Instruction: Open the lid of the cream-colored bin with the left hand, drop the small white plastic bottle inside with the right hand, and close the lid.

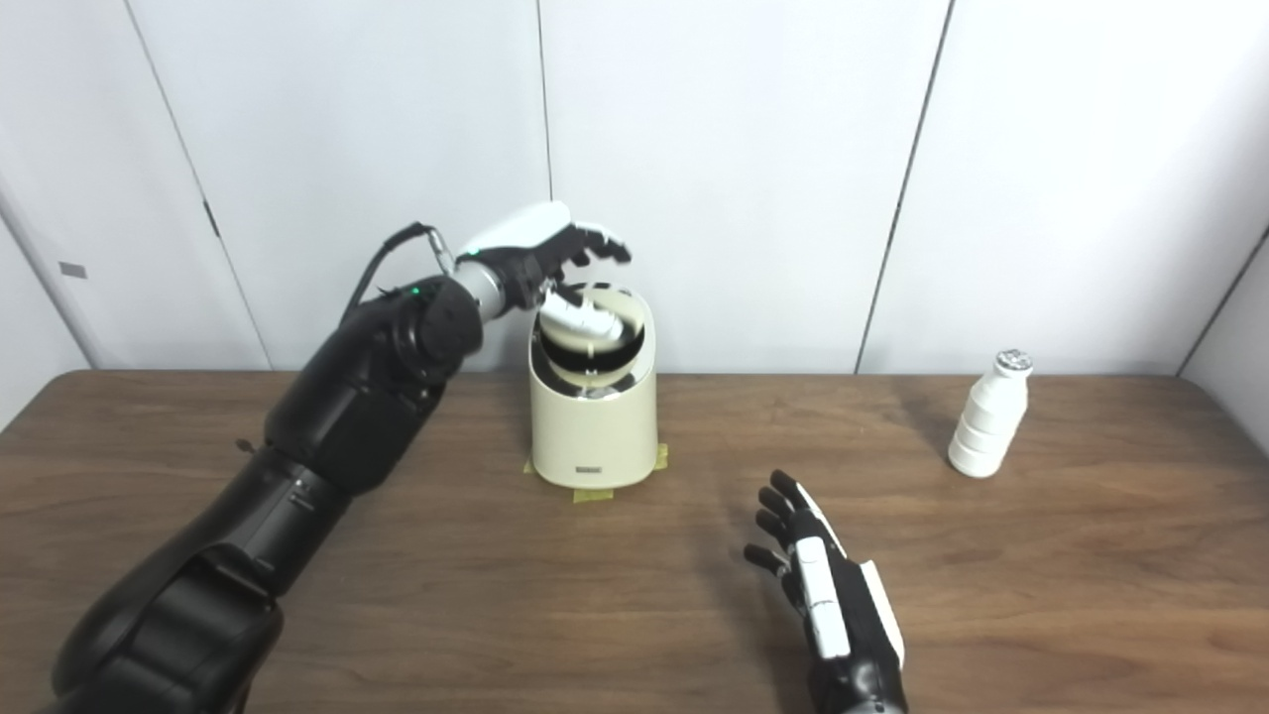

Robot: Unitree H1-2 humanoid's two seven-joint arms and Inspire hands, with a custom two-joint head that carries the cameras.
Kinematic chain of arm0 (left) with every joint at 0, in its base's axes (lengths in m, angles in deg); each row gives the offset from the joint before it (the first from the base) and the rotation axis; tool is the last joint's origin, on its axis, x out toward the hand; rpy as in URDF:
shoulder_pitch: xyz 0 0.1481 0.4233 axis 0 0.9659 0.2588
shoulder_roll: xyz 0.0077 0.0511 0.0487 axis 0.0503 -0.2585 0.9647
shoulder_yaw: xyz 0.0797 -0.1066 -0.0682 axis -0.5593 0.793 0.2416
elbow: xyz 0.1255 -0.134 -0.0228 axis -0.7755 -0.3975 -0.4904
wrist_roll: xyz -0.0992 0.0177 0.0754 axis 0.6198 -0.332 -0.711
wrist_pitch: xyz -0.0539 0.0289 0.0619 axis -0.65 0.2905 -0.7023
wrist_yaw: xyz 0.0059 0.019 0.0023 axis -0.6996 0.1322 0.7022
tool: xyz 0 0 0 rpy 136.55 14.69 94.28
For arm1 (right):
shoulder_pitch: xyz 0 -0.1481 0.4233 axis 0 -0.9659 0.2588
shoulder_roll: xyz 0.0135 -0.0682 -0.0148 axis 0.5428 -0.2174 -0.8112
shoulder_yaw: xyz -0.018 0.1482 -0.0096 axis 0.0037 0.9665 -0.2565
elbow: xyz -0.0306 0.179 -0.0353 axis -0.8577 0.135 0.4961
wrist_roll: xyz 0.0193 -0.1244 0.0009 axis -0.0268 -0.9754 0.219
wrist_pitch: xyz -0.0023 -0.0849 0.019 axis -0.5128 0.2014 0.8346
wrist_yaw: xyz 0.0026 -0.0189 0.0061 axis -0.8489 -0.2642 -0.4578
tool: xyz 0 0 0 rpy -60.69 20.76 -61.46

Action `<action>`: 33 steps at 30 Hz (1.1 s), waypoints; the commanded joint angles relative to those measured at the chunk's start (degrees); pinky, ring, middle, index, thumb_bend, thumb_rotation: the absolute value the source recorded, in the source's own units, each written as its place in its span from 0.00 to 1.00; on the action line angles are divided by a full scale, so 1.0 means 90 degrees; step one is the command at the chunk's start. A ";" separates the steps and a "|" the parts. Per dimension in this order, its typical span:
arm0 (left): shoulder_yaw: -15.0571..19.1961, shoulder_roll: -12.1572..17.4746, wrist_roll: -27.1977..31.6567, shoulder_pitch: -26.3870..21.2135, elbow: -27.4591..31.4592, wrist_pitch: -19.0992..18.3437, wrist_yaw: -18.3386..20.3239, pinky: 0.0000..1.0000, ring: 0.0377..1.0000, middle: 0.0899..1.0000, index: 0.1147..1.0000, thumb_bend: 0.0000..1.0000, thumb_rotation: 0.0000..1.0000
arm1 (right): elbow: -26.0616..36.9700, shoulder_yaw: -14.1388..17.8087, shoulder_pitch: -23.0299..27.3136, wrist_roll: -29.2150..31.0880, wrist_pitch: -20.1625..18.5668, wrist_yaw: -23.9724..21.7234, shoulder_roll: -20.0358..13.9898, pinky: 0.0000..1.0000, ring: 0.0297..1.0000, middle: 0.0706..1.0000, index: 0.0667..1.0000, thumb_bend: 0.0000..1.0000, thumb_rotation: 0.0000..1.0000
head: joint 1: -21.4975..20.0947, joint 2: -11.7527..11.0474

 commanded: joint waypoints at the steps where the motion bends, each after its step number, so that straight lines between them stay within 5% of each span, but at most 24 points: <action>1: 0.0299 0.0066 0.0293 -0.0385 0.0335 -0.0012 -0.0222 0.63 0.76 0.81 0.80 0.71 0.39 | 0.0161 -0.0012 0.0180 0.0029 0.0124 -0.0053 0.0004 0.80 0.90 0.90 0.91 0.52 0.97 | -0.0005 0.0004; 10: 0.1180 0.0086 0.1157 0.0460 0.1680 -0.0437 -0.0594 0.72 0.79 0.81 0.81 0.57 0.49 | 0.0212 0.0009 0.0202 0.0050 0.0043 -0.0054 -0.0022 0.78 0.89 0.89 0.90 0.49 0.97 | -0.0002 0.0016; 17: 0.2011 -0.0112 0.2178 0.1681 0.2740 -0.0518 -0.0972 0.72 0.78 0.81 0.81 0.47 0.52 | 0.0234 0.0084 0.0219 0.0084 0.0067 -0.0040 -0.0067 0.76 0.88 0.88 0.89 0.49 0.95 | -0.0015 0.0027; 26: 0.2493 -0.0643 0.2918 0.3856 0.3996 0.0111 -0.1786 0.77 0.81 0.82 0.86 0.41 0.53 | 0.0613 0.0258 0.0233 0.0187 -0.0080 -0.0055 -0.0196 0.81 0.90 0.90 0.90 0.55 0.98 | -0.0083 0.0105; 33: 0.2569 -0.0840 0.3162 0.5147 0.4623 0.0413 -0.2102 0.78 0.82 0.84 0.89 0.38 0.55 | 0.0995 0.0547 0.0204 0.0302 -0.0338 -0.0032 -0.0487 0.79 0.90 0.90 0.91 0.58 0.80 | -0.0137 0.0164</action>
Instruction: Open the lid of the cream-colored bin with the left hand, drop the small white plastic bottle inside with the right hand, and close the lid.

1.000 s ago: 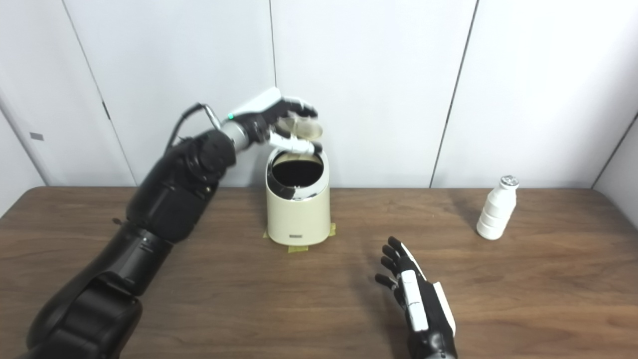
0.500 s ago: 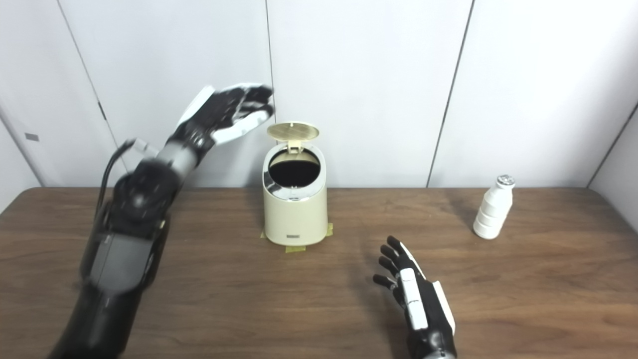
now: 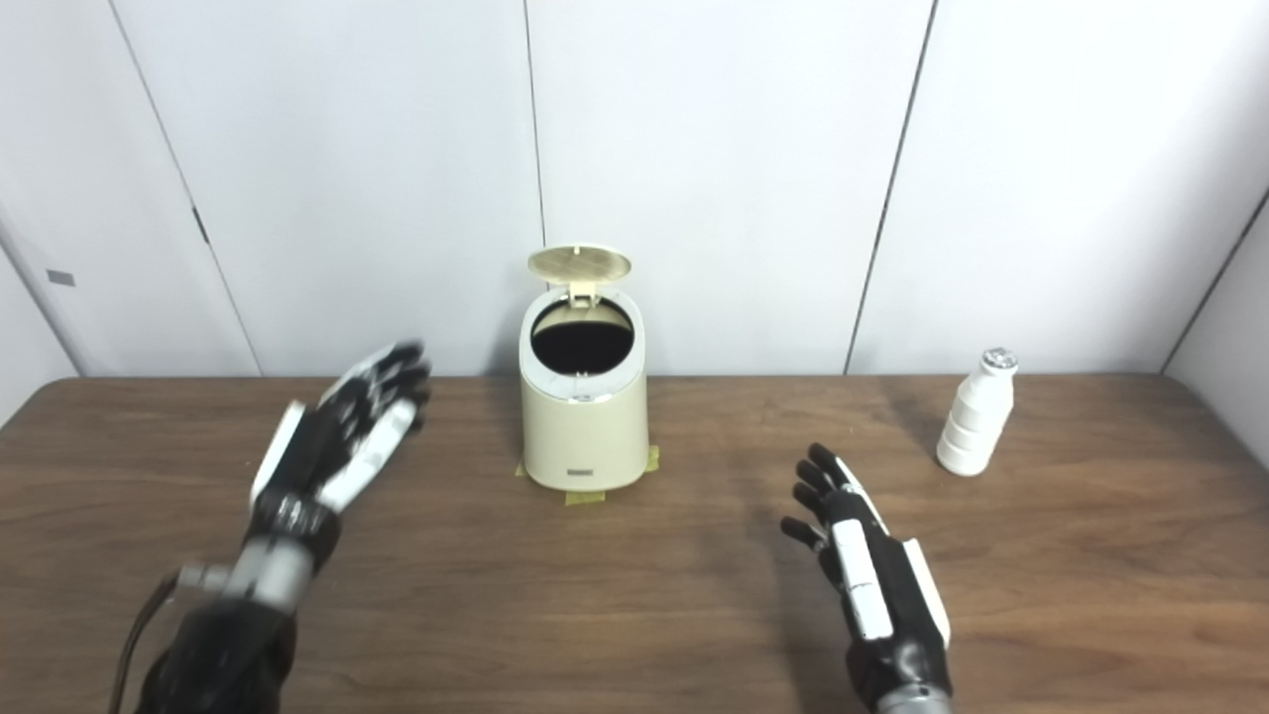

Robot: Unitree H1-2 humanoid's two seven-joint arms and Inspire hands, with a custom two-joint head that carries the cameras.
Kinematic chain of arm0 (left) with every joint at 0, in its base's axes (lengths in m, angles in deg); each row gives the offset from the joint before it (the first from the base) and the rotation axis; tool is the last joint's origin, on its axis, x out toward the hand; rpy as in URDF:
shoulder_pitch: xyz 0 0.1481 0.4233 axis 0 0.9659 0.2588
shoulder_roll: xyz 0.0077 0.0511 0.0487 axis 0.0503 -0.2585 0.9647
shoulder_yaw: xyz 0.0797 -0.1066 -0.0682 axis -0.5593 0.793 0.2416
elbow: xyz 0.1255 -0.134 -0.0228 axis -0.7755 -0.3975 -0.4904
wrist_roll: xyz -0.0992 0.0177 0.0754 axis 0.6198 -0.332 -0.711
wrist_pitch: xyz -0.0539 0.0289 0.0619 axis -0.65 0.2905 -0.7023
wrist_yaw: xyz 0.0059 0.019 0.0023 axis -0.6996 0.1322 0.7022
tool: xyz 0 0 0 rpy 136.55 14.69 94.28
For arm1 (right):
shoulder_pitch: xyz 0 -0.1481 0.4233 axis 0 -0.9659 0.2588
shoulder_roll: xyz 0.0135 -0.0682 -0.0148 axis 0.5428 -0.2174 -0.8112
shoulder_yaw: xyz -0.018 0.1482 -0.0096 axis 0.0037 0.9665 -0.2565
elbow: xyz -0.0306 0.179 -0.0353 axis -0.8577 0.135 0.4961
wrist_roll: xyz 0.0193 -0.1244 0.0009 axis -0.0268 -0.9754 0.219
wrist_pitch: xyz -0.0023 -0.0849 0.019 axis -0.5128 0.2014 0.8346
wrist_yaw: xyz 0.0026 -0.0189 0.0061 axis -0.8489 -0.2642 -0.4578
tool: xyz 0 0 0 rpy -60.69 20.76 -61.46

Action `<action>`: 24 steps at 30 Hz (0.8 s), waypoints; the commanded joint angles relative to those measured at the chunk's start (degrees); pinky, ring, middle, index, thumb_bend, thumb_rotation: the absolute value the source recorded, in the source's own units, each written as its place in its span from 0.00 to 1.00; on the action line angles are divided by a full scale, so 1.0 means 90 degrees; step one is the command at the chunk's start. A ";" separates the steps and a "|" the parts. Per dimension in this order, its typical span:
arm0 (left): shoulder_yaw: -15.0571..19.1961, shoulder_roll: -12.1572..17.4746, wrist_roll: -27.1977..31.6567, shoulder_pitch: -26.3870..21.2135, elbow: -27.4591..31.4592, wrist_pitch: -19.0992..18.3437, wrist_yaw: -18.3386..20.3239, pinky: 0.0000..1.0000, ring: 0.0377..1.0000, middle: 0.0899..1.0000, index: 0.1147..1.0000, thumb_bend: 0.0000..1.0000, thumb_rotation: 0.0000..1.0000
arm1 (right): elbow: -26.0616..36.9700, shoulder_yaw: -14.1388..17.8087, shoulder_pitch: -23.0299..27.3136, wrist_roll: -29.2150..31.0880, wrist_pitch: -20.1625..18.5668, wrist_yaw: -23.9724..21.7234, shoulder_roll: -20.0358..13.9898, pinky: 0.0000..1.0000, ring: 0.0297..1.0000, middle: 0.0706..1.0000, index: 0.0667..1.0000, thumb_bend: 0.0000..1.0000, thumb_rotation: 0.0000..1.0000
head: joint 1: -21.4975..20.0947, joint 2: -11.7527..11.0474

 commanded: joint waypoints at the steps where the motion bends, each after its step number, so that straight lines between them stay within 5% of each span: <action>1: 0.0039 -0.0045 0.0157 -0.0025 0.0336 0.0399 -0.0183 0.79 0.83 0.85 0.89 0.38 0.56 | 0.0360 0.0144 0.0143 0.0070 -0.0002 -0.0034 -0.0146 0.78 0.89 0.90 0.91 0.57 0.75 | -0.0015 0.0011; 7: 0.0140 -0.0192 0.0382 0.0578 0.0337 0.0449 -0.0417 0.79 0.83 0.83 0.87 0.42 0.58 | 0.0522 0.0529 0.0178 0.0335 -0.0152 -0.0039 -0.0401 0.76 0.89 0.92 0.92 0.61 0.43 | -0.0138 0.0039; 13: 0.0272 -0.0235 0.0590 0.0800 0.0190 0.0616 -0.0594 0.80 0.83 0.82 0.85 0.45 0.53 | 0.0234 0.0845 0.0155 0.0053 0.0254 0.0047 -0.0782 0.76 0.89 0.92 0.91 0.76 0.29 | -0.0475 0.0090; 17: 0.0328 -0.0131 0.0699 0.0861 0.0094 0.0703 -0.0581 0.81 0.83 0.83 0.85 0.47 0.54 | 0.0022 0.1076 0.0185 -0.0218 0.0477 0.0183 -0.0993 0.86 0.87 0.90 0.90 0.81 0.25 | -0.0852 0.0130; 24: 0.0444 -0.0037 0.1107 0.0916 0.0000 0.0695 -0.0507 0.85 0.86 0.86 0.87 0.43 0.52 | 0.0123 0.1251 0.0456 -0.0796 0.0152 0.0595 -0.1022 0.74 0.79 0.85 0.87 0.86 0.23 | -0.1505 0.0148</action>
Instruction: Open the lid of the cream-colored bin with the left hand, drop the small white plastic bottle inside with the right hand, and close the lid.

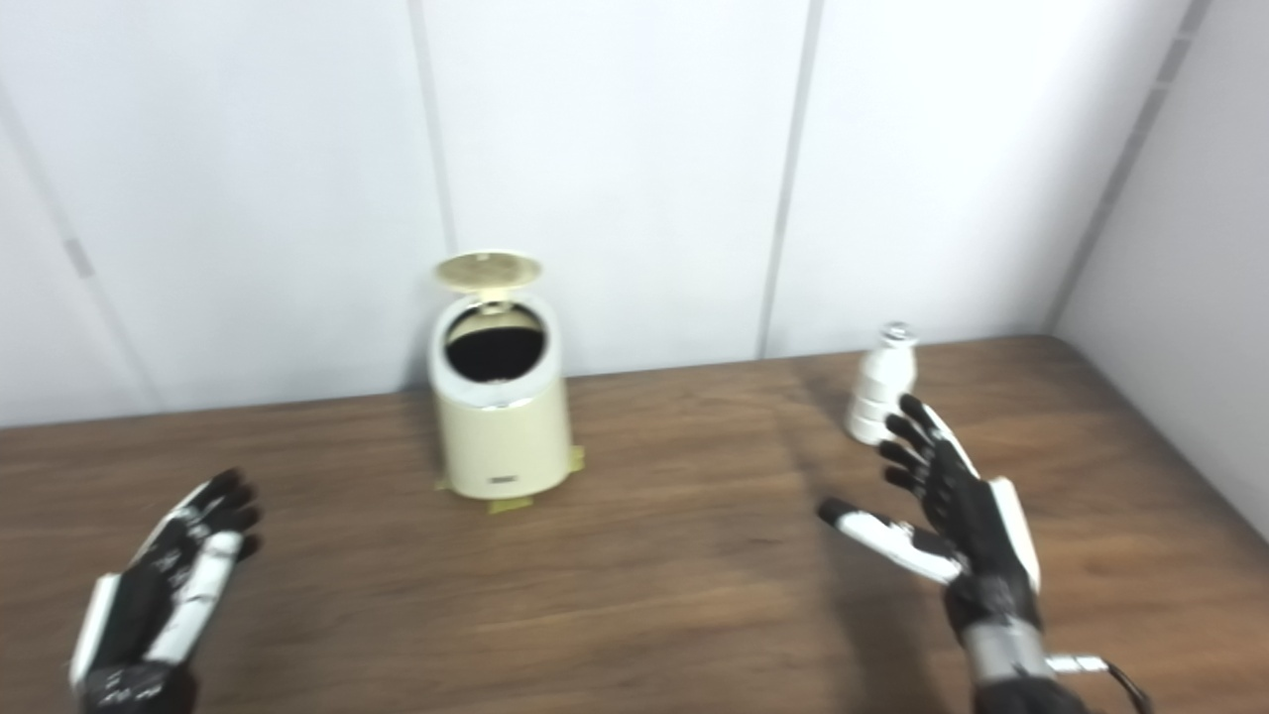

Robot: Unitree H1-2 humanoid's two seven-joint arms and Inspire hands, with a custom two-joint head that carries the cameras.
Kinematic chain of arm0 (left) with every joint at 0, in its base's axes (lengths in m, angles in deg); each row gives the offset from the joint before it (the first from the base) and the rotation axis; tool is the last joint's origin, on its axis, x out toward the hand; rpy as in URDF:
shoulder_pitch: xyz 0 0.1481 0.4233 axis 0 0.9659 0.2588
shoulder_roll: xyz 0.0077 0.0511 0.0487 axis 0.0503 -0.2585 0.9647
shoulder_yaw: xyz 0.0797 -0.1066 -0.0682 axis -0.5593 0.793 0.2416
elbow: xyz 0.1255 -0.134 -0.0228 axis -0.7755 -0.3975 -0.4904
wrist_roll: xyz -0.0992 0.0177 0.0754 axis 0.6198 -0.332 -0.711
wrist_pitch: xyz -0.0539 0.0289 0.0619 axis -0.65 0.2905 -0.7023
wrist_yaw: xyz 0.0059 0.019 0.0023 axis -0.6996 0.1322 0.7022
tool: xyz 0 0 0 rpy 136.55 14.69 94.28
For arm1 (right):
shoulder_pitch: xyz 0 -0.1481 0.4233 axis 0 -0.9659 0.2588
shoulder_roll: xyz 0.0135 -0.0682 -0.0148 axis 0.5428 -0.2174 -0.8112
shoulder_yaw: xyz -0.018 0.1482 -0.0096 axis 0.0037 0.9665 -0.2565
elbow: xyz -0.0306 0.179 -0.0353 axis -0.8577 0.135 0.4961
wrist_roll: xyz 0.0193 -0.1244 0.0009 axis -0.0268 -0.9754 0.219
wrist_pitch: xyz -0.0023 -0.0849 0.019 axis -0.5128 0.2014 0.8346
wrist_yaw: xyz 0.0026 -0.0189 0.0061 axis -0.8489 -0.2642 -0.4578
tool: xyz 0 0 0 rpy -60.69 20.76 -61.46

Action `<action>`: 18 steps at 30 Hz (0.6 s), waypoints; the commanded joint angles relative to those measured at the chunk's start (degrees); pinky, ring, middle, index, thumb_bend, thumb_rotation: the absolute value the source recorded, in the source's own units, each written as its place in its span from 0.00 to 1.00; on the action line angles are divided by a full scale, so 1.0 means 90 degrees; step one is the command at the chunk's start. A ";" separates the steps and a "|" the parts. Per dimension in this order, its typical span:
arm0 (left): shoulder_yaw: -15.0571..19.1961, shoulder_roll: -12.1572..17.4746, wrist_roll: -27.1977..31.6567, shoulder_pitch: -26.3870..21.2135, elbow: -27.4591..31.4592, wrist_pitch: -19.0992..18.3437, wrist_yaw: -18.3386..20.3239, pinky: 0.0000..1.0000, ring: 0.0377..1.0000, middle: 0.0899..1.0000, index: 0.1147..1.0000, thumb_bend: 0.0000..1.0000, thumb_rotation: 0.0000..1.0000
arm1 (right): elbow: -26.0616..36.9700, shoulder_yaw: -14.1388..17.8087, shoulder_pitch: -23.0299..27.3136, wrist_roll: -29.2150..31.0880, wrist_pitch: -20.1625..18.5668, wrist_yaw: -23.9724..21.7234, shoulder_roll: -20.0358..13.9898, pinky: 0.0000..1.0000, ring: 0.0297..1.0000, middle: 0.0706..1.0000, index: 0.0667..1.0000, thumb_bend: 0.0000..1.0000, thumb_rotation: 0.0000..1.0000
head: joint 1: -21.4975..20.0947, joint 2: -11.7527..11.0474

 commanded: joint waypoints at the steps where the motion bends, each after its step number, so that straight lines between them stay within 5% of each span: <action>1: 0.0043 0.0092 0.0154 -0.0091 0.0031 0.0242 0.0005 0.86 0.87 0.86 0.88 0.42 0.52 | 0.0304 0.0054 0.0336 -0.0159 -0.0004 0.0140 -0.0038 0.73 0.78 0.84 0.87 0.85 0.22 | -0.0042 0.0002; 11: 0.0149 0.0236 0.0426 -0.0155 0.0195 -0.0092 -0.0014 0.85 0.86 0.86 0.87 0.42 0.48 | 0.0408 0.0189 0.0675 -0.1354 -0.0913 0.0444 -0.0219 0.65 0.76 0.81 0.84 0.86 0.28 | -0.0473 0.0038; 18: 0.0214 0.0350 0.0438 -0.0131 0.0358 -0.0307 -0.0026 0.86 0.85 0.85 0.87 0.43 0.47 | 0.0041 0.0226 0.0925 -0.1935 -0.1090 0.0462 -0.0650 0.69 0.75 0.80 0.83 0.85 0.20 | -0.0633 0.0068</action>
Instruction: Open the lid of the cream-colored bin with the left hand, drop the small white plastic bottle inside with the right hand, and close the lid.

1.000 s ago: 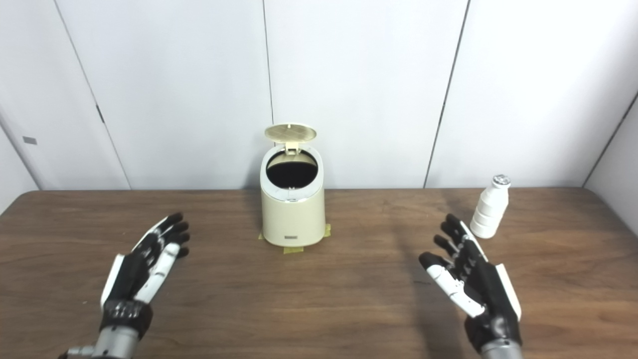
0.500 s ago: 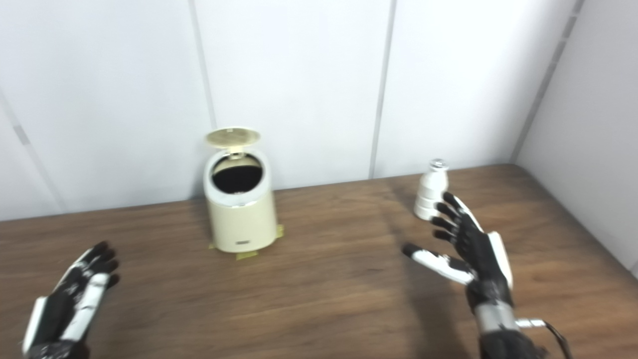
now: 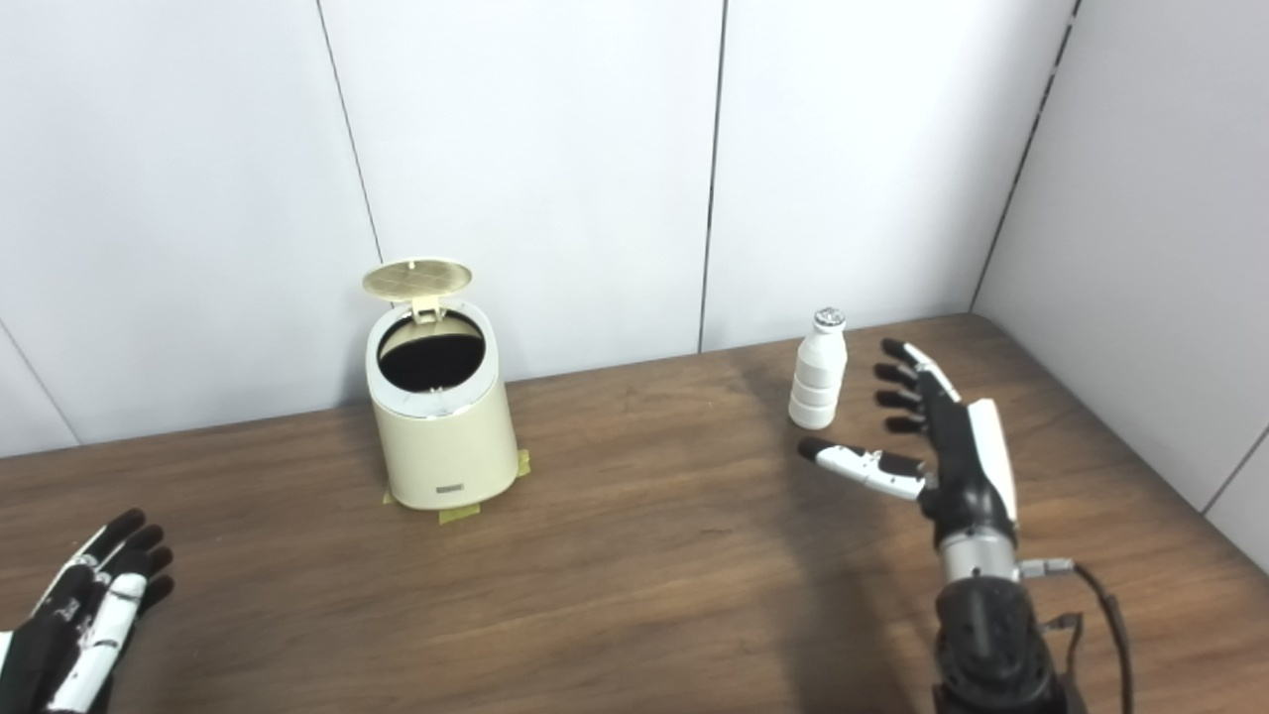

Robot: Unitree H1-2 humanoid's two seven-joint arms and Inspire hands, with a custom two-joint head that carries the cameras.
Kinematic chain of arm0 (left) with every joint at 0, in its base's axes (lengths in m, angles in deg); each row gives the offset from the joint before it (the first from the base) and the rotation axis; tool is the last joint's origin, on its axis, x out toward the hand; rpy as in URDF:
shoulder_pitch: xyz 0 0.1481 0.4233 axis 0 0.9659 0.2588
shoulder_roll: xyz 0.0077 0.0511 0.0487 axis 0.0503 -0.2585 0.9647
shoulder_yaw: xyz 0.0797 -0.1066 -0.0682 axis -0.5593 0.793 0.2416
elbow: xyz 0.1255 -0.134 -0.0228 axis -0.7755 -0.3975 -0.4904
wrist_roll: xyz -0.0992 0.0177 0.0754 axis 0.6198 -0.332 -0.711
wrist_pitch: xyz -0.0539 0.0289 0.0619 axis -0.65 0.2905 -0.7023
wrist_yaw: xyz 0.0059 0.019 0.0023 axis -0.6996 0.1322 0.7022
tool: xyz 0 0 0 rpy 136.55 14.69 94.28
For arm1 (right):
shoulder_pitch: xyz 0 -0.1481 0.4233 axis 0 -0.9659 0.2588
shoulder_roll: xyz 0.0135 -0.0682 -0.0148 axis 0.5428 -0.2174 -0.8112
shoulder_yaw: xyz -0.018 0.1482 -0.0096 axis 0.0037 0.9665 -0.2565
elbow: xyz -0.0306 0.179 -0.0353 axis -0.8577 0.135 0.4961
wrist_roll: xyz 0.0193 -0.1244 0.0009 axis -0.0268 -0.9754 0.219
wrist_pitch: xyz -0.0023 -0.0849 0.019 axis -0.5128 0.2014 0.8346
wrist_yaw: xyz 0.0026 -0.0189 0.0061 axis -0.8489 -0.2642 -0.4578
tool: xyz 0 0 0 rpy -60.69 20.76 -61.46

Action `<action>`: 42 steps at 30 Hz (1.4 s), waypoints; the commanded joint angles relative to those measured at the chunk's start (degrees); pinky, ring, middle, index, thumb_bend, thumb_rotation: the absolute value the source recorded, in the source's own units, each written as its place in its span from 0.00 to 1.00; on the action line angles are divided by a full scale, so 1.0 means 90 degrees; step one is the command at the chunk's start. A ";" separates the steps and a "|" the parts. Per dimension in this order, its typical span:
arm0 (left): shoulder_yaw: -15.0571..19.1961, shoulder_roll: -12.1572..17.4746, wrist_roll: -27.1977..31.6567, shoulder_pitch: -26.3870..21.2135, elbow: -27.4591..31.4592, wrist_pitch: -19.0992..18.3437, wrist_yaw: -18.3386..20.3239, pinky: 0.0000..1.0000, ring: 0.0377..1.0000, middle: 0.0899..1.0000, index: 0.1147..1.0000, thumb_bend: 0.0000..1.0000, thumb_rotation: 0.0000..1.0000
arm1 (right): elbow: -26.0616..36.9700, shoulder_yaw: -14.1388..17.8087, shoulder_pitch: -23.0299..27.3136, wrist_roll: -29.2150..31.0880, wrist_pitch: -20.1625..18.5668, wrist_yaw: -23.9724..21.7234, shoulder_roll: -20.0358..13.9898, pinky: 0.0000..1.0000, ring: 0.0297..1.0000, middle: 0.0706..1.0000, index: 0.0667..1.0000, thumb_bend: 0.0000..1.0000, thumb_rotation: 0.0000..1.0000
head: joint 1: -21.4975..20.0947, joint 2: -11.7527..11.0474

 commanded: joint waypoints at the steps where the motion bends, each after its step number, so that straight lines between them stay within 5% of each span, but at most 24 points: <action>1: 0.0037 0.0130 0.0111 -0.0139 0.0236 0.0068 0.0000 0.86 0.85 0.84 0.86 0.41 0.46 | 0.0030 0.0049 0.0298 -0.0172 0.0053 0.0090 -0.0203 0.68 0.76 0.80 0.83 0.85 0.19 | -0.0010 0.0010; 11: -0.0047 0.0385 -0.0057 -0.0156 0.0460 -0.0167 -0.0008 0.84 0.87 0.86 0.89 0.35 0.49 | -0.0429 0.0044 0.0860 -0.0463 -0.0337 -0.0036 -0.0647 0.64 0.78 0.84 0.87 0.84 0.15 | -0.0080 0.0037; 20: -0.0001 0.0390 0.0121 -0.0170 0.0728 -0.0432 -0.0026 0.87 0.87 0.86 0.90 0.31 0.43 | -0.1797 -0.0072 0.1539 -0.0381 -0.0205 -0.0249 -0.1246 0.66 0.79 0.84 0.88 0.89 0.17 | -0.0097 0.0054; 30: -0.0140 0.0668 -0.0379 -0.0216 0.1063 -0.1012 -0.0054 1.00 0.94 0.90 0.89 0.36 0.59 | -0.2882 -0.0270 0.2212 -0.0093 -0.0059 -0.0375 -0.1477 0.71 0.80 0.83 0.87 0.90 0.17 | -0.0067 0.0066; 42: -0.0178 0.0653 -0.0561 -0.0390 0.1180 -0.1271 -0.0088 1.00 0.94 0.89 0.89 0.34 0.57 | -0.3186 -0.0786 0.2549 -0.0090 -0.0082 -0.0565 -0.1574 0.68 0.78 0.84 0.88 0.93 0.13 | -0.0120 0.0097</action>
